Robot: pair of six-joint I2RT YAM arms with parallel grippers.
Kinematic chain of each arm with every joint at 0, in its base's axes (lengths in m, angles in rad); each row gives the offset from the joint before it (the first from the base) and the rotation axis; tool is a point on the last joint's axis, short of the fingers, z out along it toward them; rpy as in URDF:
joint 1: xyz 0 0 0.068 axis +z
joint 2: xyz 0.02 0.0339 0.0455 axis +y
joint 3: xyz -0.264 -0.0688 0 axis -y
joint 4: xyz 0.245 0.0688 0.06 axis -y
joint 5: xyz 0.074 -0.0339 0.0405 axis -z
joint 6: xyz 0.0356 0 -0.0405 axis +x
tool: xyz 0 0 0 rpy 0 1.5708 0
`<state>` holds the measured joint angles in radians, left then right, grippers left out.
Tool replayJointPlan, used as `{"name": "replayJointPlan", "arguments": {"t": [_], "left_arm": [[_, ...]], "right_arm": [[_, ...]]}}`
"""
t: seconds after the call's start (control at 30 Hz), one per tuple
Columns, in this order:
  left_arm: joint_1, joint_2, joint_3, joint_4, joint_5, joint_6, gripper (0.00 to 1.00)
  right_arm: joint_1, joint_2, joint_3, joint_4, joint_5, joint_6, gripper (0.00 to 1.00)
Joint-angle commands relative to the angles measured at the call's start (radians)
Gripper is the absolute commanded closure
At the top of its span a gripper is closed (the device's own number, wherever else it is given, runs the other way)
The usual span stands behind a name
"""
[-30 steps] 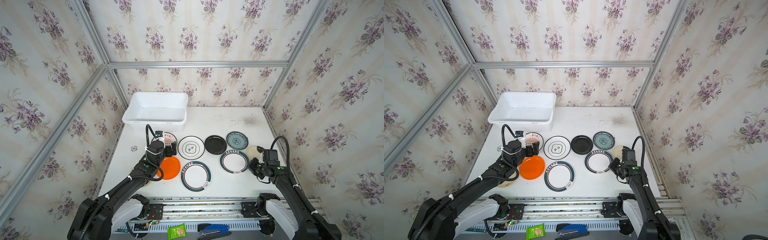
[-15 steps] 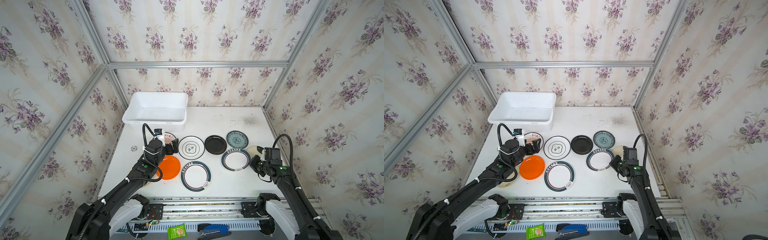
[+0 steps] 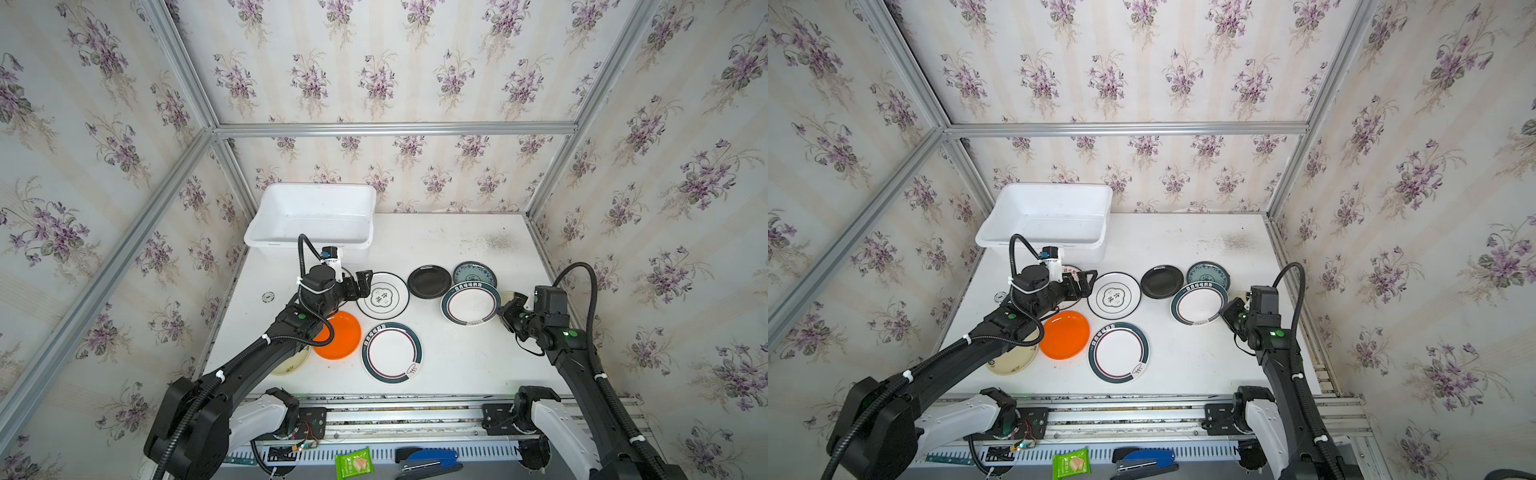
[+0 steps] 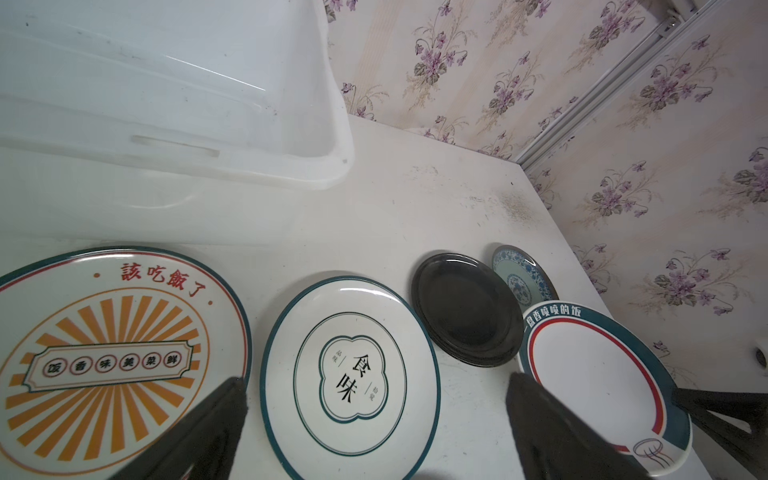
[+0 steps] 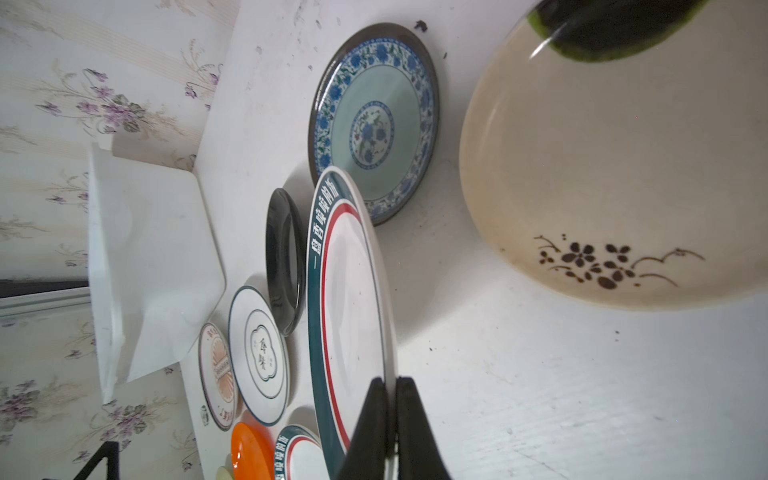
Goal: Place the plates into the plastic bin on the countertop
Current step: 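Lift the plate upright with the right gripper while the left gripper approaches, then grasp the upright plate rim with the left gripper from the right gripper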
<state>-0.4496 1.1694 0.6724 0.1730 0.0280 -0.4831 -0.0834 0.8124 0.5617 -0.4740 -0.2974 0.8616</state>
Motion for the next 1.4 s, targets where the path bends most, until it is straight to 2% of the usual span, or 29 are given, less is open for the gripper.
{"name": "replayJointPlan", "arguments": {"t": [0.0,0.27,0.47,0.97,1.13,1.37], "left_arm": [[-0.009,0.03,0.034,0.021,0.026,-0.021,0.0],[-0.021,0.108,0.083,0.008,0.045,-0.025,0.0],[-0.04,0.131,0.107,0.009,0.063,-0.039,0.0],[-0.127,0.261,0.231,0.081,0.176,-0.117,0.01],[-0.147,0.297,0.255,0.136,0.185,-0.163,0.01],[-0.164,0.321,0.268,0.165,0.181,-0.172,0.1]], "right_arm": [[0.002,0.005,0.038,0.092,-0.054,0.032,1.0],[0.002,0.014,0.064,0.075,-0.056,0.034,1.0],[0.002,0.046,0.049,0.176,-0.133,0.077,1.0],[0.006,0.095,0.04,0.338,-0.182,0.128,1.0],[0.04,0.128,0.063,0.392,-0.188,0.141,1.0],[0.123,0.174,0.083,0.49,-0.178,0.175,1.0]]}}
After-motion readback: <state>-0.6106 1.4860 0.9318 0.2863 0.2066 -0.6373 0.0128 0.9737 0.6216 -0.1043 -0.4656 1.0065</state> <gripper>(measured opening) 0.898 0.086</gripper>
